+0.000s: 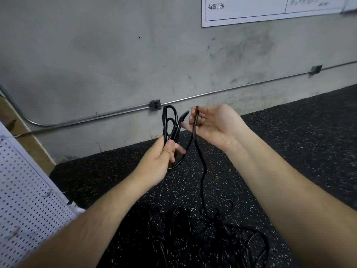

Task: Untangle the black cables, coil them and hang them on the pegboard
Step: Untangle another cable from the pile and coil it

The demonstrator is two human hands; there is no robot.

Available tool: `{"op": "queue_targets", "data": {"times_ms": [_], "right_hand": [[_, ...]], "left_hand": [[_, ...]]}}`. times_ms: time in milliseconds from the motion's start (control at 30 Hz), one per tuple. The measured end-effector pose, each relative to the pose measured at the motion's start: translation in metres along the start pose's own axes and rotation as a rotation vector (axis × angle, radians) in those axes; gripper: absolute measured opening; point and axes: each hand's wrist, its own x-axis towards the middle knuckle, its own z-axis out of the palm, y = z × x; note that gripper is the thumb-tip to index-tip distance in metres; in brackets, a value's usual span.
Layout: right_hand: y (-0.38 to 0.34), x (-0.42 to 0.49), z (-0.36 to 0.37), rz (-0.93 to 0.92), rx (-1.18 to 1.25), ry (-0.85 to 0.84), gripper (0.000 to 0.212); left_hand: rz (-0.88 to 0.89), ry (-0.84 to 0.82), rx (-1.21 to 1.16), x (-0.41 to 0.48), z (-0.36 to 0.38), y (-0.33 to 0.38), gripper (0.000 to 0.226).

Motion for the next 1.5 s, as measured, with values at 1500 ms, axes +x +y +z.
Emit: {"op": "queue_targets", "data": {"times_ms": [1500], "right_hand": [[0.153,0.018,-0.103,0.207,-1.784,-0.295,0.039]], "left_hand": [[-0.008,0.146,-0.945,0.005,-0.092,0.027,0.035]]}}
